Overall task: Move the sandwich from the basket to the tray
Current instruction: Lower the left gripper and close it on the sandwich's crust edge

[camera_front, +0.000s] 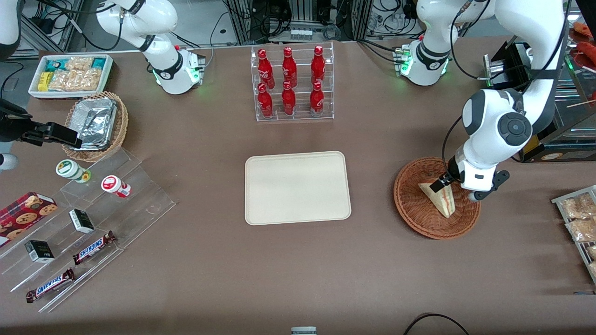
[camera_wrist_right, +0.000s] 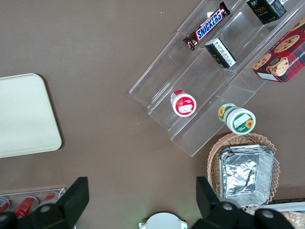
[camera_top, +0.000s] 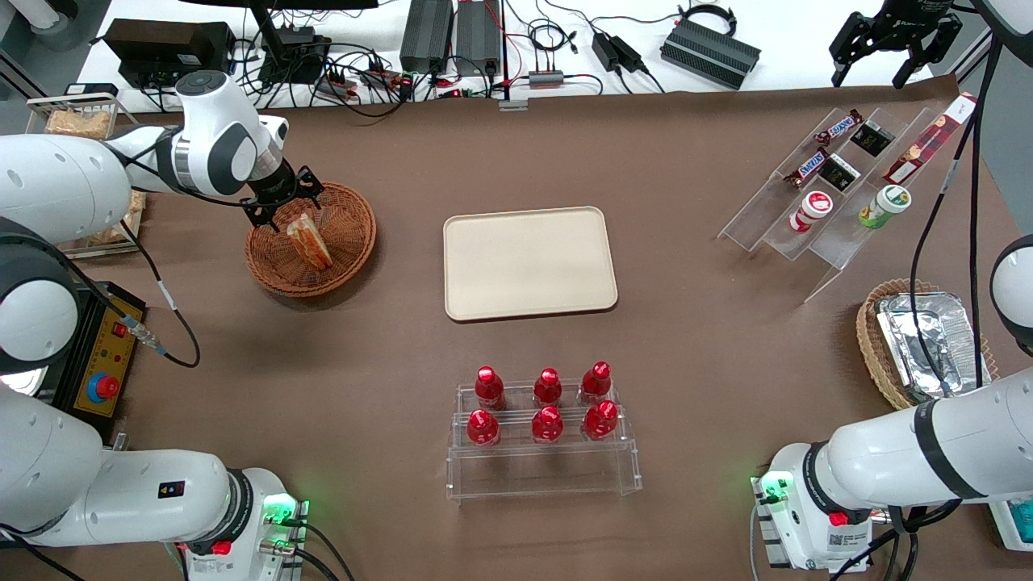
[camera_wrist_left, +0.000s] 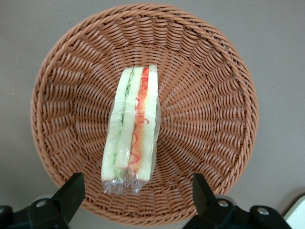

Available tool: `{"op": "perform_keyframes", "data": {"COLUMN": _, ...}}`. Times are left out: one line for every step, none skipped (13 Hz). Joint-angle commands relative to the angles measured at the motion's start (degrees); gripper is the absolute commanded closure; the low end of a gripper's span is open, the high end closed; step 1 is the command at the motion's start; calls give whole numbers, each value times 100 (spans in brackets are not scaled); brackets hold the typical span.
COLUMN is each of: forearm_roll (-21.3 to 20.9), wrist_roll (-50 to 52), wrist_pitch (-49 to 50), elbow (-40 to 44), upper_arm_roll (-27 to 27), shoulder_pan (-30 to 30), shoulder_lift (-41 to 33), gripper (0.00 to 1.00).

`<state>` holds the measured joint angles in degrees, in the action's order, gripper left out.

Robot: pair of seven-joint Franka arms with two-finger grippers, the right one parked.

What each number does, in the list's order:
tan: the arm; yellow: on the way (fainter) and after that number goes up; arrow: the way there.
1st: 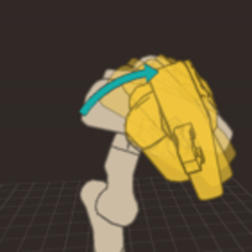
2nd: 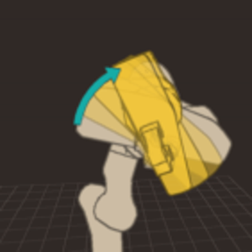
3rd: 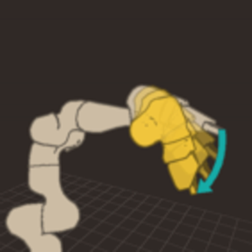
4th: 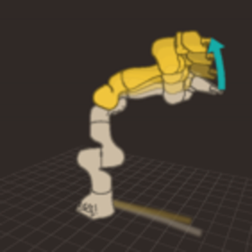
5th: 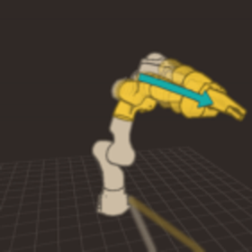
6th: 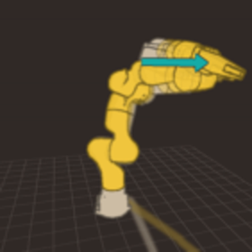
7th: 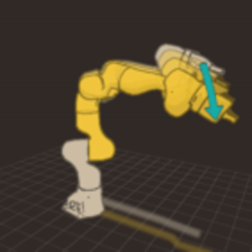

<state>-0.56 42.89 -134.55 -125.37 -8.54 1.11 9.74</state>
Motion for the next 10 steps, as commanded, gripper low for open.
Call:
{"op": "perform_keyframes", "data": {"forearm_roll": 21, "wrist_roll": 97, "wrist_pitch": -255, "elbow": -40, "upper_arm_roll": -16, "shoulder_pan": 38, "shoulder_lift": 238, "gripper": 0}}
{"op": "perform_keyframes", "data": {"forearm_roll": 12, "wrist_roll": 97, "wrist_pitch": -360, "elbow": -40, "upper_arm_roll": -16, "shoulder_pan": 38, "shoulder_lift": 335, "gripper": 0}}
{"op": "perform_keyframes", "data": {"forearm_roll": -14, "wrist_roll": 97, "wrist_pitch": -387, "elbow": -49, "upper_arm_roll": -16, "shoulder_pan": 38, "shoulder_lift": 397, "gripper": 0}}
{"op": "perform_keyframes", "data": {"forearm_roll": -23, "wrist_roll": 97, "wrist_pitch": -388, "elbow": -40, "upper_arm_roll": -7, "shoulder_pan": 38, "shoulder_lift": 458, "gripper": 0}}
{"op": "perform_keyframes", "data": {"forearm_roll": -40, "wrist_roll": 97, "wrist_pitch": -396, "elbow": -49, "upper_arm_roll": -7, "shoulder_pan": 38, "shoulder_lift": 485, "gripper": 0}}
{"op": "perform_keyframes", "data": {"forearm_roll": -49, "wrist_roll": 88, "wrist_pitch": -405, "elbow": -49, "upper_arm_roll": -7, "shoulder_pan": 38, "shoulder_lift": 537, "gripper": 0}}
{"op": "perform_keyframes", "data": {"forearm_roll": -67, "wrist_roll": 97, "wrist_pitch": -405, "elbow": -49, "upper_arm_roll": -7, "shoulder_pan": 47, "shoulder_lift": 581, "gripper": 0}}
{"op": "perform_keyframes", "data": {"forearm_roll": -67, "wrist_roll": 88, "wrist_pitch": -414, "elbow": -49, "upper_arm_roll": 2, "shoulder_pan": 47, "shoulder_lift": 599, "gripper": 3}}
{"op": "perform_keyframes", "data": {"forearm_roll": -67, "wrist_roll": 71, "wrist_pitch": -414, "elbow": -49, "upper_arm_roll": 2, "shoulder_pan": 47, "shoulder_lift": 591, "gripper": 42}}
{"op": "perform_keyframes", "data": {"forearm_roll": -76, "wrist_roll": 53, "wrist_pitch": -405, "elbow": -49, "upper_arm_roll": 10, "shoulder_pan": 47, "shoulder_lift": 573, "gripper": 81}}
